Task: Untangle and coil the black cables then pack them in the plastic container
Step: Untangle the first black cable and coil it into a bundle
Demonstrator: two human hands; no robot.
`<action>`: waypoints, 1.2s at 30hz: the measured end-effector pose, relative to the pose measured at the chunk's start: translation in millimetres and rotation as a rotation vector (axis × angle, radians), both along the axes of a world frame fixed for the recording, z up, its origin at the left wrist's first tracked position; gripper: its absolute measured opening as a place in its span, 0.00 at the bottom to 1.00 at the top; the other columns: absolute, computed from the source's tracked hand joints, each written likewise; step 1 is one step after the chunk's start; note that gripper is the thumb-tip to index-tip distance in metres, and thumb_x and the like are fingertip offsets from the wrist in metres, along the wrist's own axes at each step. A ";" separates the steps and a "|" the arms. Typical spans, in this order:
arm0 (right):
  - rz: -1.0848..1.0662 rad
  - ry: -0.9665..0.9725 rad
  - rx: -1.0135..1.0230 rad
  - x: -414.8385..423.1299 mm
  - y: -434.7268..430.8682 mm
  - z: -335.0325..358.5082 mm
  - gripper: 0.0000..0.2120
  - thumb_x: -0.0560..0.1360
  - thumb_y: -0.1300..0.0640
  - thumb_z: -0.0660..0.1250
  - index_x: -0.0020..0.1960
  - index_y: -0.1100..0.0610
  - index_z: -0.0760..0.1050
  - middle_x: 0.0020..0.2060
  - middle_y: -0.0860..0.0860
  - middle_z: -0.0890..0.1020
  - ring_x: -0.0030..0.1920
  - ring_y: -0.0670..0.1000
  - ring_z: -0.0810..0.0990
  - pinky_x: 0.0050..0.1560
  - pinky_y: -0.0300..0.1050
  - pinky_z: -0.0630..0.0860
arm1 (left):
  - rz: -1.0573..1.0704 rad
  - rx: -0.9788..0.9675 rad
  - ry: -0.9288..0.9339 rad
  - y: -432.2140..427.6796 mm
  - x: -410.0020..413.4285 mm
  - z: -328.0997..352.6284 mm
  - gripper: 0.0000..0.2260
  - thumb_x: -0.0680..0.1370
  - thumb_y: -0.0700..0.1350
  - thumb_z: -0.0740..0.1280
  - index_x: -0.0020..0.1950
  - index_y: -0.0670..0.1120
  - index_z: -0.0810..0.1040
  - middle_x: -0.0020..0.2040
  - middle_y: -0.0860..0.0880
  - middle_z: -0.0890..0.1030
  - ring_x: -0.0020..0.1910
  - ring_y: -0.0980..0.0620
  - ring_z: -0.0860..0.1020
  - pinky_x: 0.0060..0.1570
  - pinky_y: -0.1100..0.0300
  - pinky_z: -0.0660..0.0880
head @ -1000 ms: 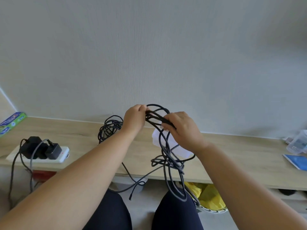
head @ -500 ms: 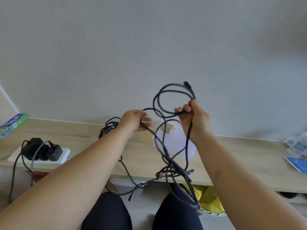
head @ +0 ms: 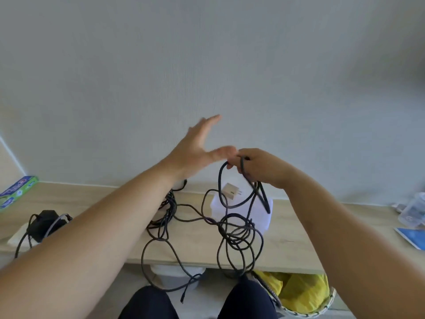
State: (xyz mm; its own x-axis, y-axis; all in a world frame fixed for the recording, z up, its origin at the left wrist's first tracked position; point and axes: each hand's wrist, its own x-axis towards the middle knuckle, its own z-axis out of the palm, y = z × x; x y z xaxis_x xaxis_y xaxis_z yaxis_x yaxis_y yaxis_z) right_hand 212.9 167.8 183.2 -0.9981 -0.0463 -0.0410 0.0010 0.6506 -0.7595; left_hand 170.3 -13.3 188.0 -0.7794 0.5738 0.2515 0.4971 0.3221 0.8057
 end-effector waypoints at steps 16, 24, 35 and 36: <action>0.222 0.042 -0.528 -1.0 18.2 -12.3 0.24 0.68 0.59 0.75 0.61 0.49 0.71 0.58 0.49 0.77 0.57 0.46 0.80 0.56 0.42 0.76 | -0.230 0.093 -0.608 16.9 11.8 -4.3 0.11 0.80 0.46 0.62 0.41 0.41 0.75 0.25 0.49 0.74 0.24 0.54 0.75 0.37 0.54 0.80; 0.006 -0.284 -0.073 21.0 28.7 -124.8 0.30 0.72 0.49 0.72 0.70 0.53 0.65 0.63 0.43 0.71 0.65 0.47 0.70 0.63 0.43 0.66 | -0.248 0.346 -0.641 -1.2 4.2 -13.5 0.12 0.75 0.51 0.62 0.37 0.44 0.69 0.20 0.54 0.62 0.18 0.57 0.63 0.23 0.64 0.67; 0.013 -0.206 0.281 20.7 33.9 -161.2 0.13 0.70 0.54 0.74 0.54 0.53 0.80 0.56 0.50 0.75 0.56 0.52 0.75 0.61 0.46 0.72 | -0.094 0.417 -0.595 -31.9 -16.6 -32.8 0.15 0.81 0.51 0.56 0.37 0.45 0.69 0.19 0.54 0.62 0.17 0.57 0.61 0.21 0.64 0.63; 0.033 -0.198 0.335 19.1 33.6 -161.7 0.12 0.71 0.53 0.73 0.53 0.53 0.80 0.54 0.49 0.75 0.55 0.52 0.75 0.61 0.46 0.71 | -0.076 0.376 -0.580 -32.0 -17.1 -36.6 0.15 0.82 0.50 0.56 0.37 0.45 0.69 0.19 0.54 0.62 0.18 0.57 0.61 0.22 0.64 0.64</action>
State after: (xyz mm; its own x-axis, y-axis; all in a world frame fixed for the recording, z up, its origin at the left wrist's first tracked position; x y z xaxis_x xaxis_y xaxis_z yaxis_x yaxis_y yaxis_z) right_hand 232.0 201.4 21.6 -0.9675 -0.0298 -0.2510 0.1009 0.8648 -0.4919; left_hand 153.3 -45.3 151.4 -0.8093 0.5874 -0.0010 -0.0374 -0.0497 0.9981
